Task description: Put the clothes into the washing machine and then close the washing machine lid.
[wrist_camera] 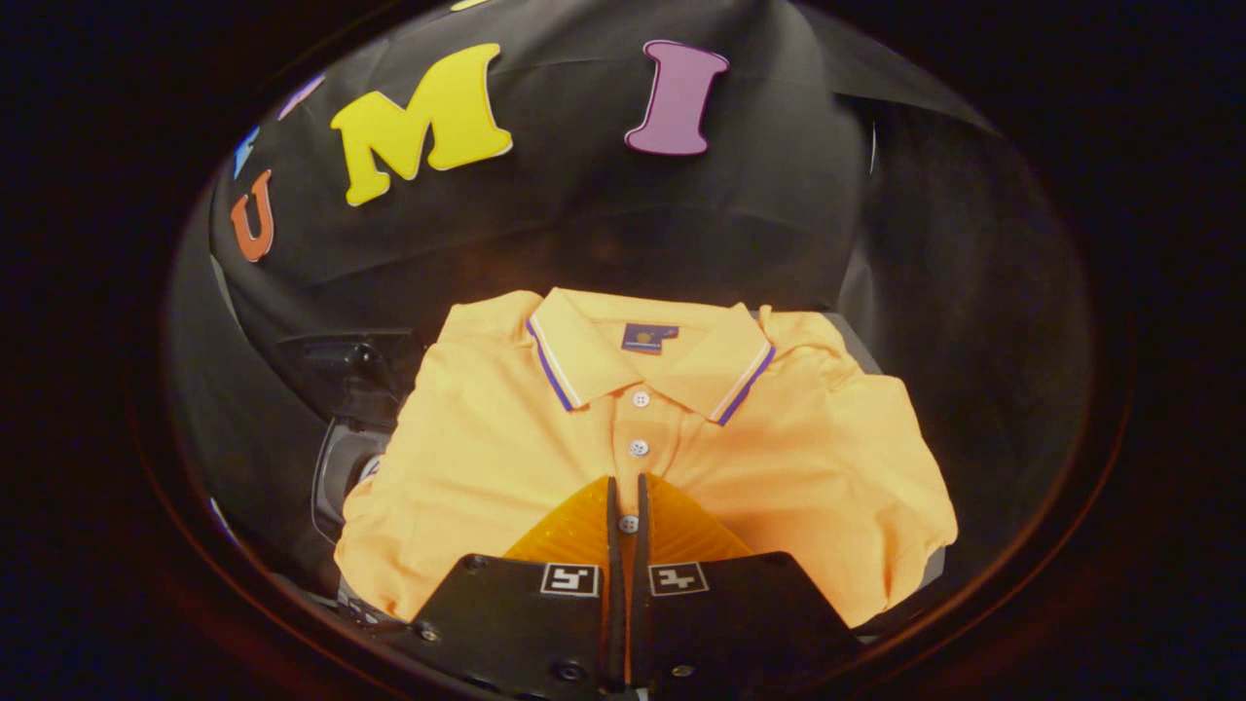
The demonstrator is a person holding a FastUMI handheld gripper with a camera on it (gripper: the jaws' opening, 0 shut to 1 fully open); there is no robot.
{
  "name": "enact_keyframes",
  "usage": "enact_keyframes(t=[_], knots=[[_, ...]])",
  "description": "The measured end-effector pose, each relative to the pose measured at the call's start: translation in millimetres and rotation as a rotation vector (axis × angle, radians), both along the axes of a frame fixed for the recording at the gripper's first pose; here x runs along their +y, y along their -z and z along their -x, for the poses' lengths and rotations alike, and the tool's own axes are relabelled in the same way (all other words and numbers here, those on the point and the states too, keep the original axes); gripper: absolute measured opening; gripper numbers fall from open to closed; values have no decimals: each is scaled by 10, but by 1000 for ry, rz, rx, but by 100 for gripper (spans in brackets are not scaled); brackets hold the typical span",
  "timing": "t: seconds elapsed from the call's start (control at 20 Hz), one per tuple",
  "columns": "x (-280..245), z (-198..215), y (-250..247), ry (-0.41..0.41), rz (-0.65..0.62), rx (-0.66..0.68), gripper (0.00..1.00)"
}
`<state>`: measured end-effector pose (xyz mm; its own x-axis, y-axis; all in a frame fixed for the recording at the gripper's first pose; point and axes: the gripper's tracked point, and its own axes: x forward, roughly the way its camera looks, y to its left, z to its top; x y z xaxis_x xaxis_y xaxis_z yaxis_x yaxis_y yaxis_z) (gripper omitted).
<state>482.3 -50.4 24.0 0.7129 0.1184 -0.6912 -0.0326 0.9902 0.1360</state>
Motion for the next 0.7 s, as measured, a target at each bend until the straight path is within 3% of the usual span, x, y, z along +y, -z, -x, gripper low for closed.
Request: enact_keyframes(t=[0.35,0.7], knots=[[208,49,-457,-29,-27,-55,5],[769,90,-721,-101,-38,-97,6]])
